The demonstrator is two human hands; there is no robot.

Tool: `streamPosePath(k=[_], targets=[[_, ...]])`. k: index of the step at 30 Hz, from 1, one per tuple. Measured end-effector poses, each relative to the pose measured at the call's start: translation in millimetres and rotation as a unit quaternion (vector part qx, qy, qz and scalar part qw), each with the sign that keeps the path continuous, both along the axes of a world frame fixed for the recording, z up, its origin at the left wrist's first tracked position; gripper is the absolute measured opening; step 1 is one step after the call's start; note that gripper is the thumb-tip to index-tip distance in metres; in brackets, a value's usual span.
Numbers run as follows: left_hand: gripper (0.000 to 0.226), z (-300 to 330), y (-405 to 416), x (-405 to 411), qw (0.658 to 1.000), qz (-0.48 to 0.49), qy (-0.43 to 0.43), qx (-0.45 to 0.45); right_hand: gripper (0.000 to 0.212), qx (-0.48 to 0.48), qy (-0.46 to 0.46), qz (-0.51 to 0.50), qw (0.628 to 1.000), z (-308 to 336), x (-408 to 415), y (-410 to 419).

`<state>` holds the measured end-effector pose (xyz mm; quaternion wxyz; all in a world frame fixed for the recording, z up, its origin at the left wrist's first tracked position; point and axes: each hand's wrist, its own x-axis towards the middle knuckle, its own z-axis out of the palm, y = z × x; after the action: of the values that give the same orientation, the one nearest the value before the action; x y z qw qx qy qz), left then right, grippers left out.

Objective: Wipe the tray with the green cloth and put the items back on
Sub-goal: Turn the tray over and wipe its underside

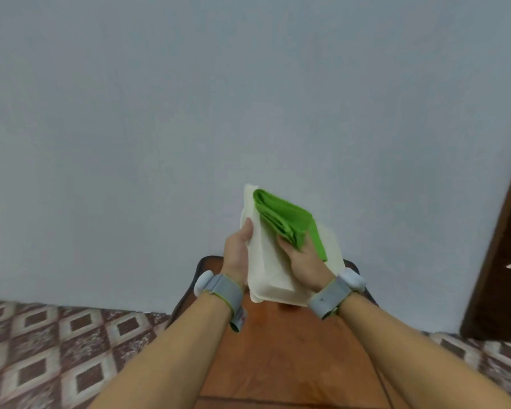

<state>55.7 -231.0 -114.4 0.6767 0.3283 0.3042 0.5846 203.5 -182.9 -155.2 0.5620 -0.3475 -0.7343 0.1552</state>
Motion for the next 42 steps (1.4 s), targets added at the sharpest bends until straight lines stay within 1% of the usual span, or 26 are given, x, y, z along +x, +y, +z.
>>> streamPosePath(k=[1, 2, 3, 4, 5, 6, 7, 8, 9, 10, 12, 14, 16, 19, 21, 22, 24, 27, 30, 31, 32, 34, 37, 38, 40, 42], targets=[[0.048, -3, 3, -1, 1.0, 0.001, -0.018, -0.001, 0.047, 0.076, -0.093, -0.009, 0.993, -14, -14, -3], [0.054, -4, 3, -6, 1.0, -0.006, -0.027, -0.007, 0.058, 0.147, -0.176, -0.041, 0.973, -36, -23, -5], [0.058, -6, 6, -14, 0.999, -0.012, -0.032, -0.006, 0.064, 0.218, -0.259, -0.099, 0.936, -66, -26, 3], [0.056, -6, 7, -21, 1.0, -0.009, -0.023, -0.004, 0.066, 0.26, -0.314, -0.147, 0.901, -92, -16, 14], [0.05, -6, 6, -26, 1.0, 0.001, -0.009, 0.01, 0.067, 0.266, -0.323, -0.169, 0.892, -111, 0, 21], [0.046, -4, 6, -34, 1.0, 0.003, 0.001, 0.03, 0.066, 0.231, -0.299, -0.167, 0.911, -125, 16, 32], [0.044, -3, 5, -36, 0.999, 0.001, 0.007, 0.037, 0.064, 0.161, -0.235, -0.154, 0.946, -129, 33, 32], [0.043, -2, 4, -38, 0.999, -0.002, 0.016, 0.033, 0.063, 0.059, -0.117, -0.131, 0.983, -128, 50, 32], [0.043, -2, 2, -37, 0.999, -0.003, 0.033, 0.034, 0.064, -0.035, -0.011, -0.119, 0.992, -117, 60, 32], [0.043, -1, -1, -35, 0.998, -0.008, 0.051, 0.031, 0.068, -0.109, 0.081, -0.111, 0.984, -96, 65, 28], [0.041, 1, -6, -29, 0.993, -0.019, 0.11, 0.025, 0.07, -0.21, 0.167, -0.12, 0.956, -43, 69, 38], [0.034, 6, -11, -24, 0.982, -0.01, 0.172, 0.075, 0.065, -0.243, 0.137, -0.116, 0.953, 13, 64, 43], [0.028, 7, -8, -18, 0.953, 0.053, 0.249, 0.164, 0.064, -0.214, 0.089, -0.084, 0.969, 52, 50, 43], [0.048, 5, -6, -15, 0.857, 0.165, 0.373, 0.317, 0.054, -0.123, 0.01, -0.095, 0.988, 92, 28, 17], [0.055, 9, -4, -18, 0.784, 0.237, 0.45, 0.355, 0.047, -0.089, -0.017, -0.148, 0.985, 106, 23, 1], [0.054, 15, -4, -20, 0.762, 0.255, 0.476, 0.359, 0.046, -0.076, -0.028, -0.169, 0.982, 112, 21, -8], [0.049, 26, -4, -17, 0.738, 0.254, 0.513, 0.356, 0.047, -0.06, -0.042, -0.156, 0.985, 118, 12, -16], [0.044, 22, -3, -6, 0.708, 0.248, 0.561, 0.35, 0.041, -0.033, -0.022, -0.051, 0.998, 119, -10, -31], [0.047, 2, -1, -5, 0.704, 0.281, 0.547, 0.355, 0.019, 0.095, -0.06, -0.012, 0.994, 106, -21, -44], [0.047, -1, -2, -9, 0.7, 0.28, 0.552, 0.357, 0.02, 0.088, -0.049, 0.001, 0.995, 98, -14, -39], [0.046, -3, -3, -12, 0.692, 0.275, 0.559, 0.364, 0.024, 0.046, -0.021, 0.012, 0.999, 93, -5, -34], [0.048, 0, -9, -21, 0.668, 0.278, 0.567, 0.393, 0.039, -0.085, -0.004, -0.033, 0.996, 76, 29, -3], [0.054, 4, -13, -30, 0.675, 0.275, 0.554, 0.402, 0.065, -0.267, -0.039, -0.121, 0.955, 49, 88, 41], [0.056, 5, -14, -31, 0.673, 0.268, 0.558, 0.404, 0.062, -0.307, -0.022, -0.129, 0.943, 45, 103, 48], [0.058, 7, -17, -28, 0.663, 0.253, 0.568, 0.418, 0.043, -0.343, 0.005, -0.136, 0.93, 47, 115, 47], [0.054, 7, -18, -26, 0.68, 0.258, 0.554, 0.406, 0.032, -0.333, -0.014, -0.112, 0.936, 58, 104, 36]])
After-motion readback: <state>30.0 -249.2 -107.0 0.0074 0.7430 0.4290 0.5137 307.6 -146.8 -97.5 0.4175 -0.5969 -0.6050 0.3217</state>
